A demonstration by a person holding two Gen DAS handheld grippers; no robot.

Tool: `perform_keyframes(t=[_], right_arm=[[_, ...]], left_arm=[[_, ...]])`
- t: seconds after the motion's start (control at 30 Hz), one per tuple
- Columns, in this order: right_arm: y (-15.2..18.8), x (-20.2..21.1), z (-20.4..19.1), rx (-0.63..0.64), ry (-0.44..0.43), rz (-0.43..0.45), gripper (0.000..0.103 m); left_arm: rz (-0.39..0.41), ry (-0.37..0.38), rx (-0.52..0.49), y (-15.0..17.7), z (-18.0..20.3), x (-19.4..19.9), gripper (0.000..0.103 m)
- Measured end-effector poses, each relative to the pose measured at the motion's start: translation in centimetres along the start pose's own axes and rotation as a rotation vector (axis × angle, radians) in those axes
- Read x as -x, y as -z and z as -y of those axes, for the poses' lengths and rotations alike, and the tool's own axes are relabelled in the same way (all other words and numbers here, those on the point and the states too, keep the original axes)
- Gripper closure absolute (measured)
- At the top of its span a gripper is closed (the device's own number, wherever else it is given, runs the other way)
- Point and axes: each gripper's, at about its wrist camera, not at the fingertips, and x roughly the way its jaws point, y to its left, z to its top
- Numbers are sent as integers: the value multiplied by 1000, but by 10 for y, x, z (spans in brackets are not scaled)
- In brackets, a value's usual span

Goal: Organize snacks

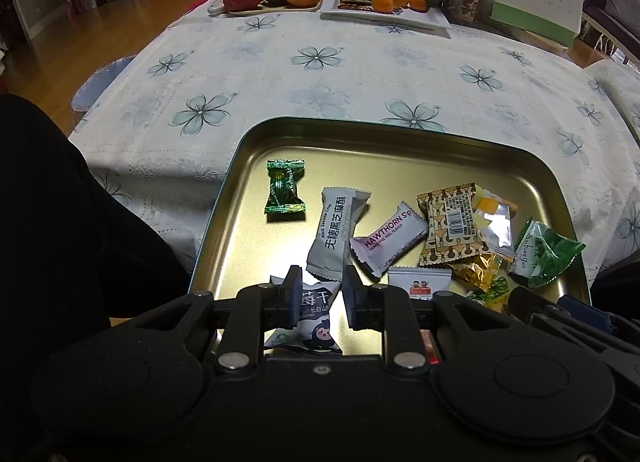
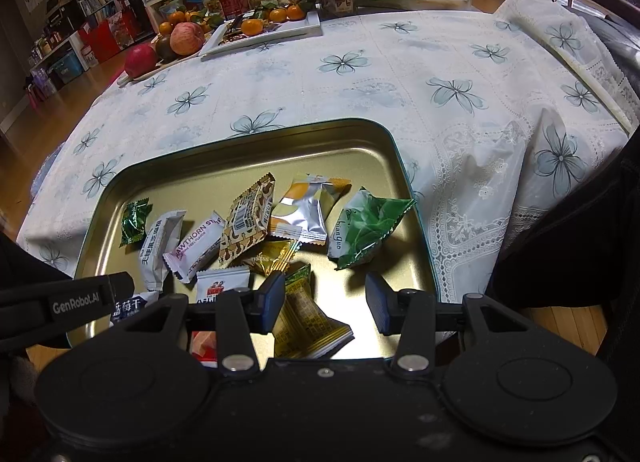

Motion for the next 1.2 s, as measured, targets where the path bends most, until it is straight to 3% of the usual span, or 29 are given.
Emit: perform_keyframes(t=[1.2], right_arm=[[0,-1,2,-8,0,-5,56]], left_arm=[[-13,-22,20,1,-4,-3,72]])
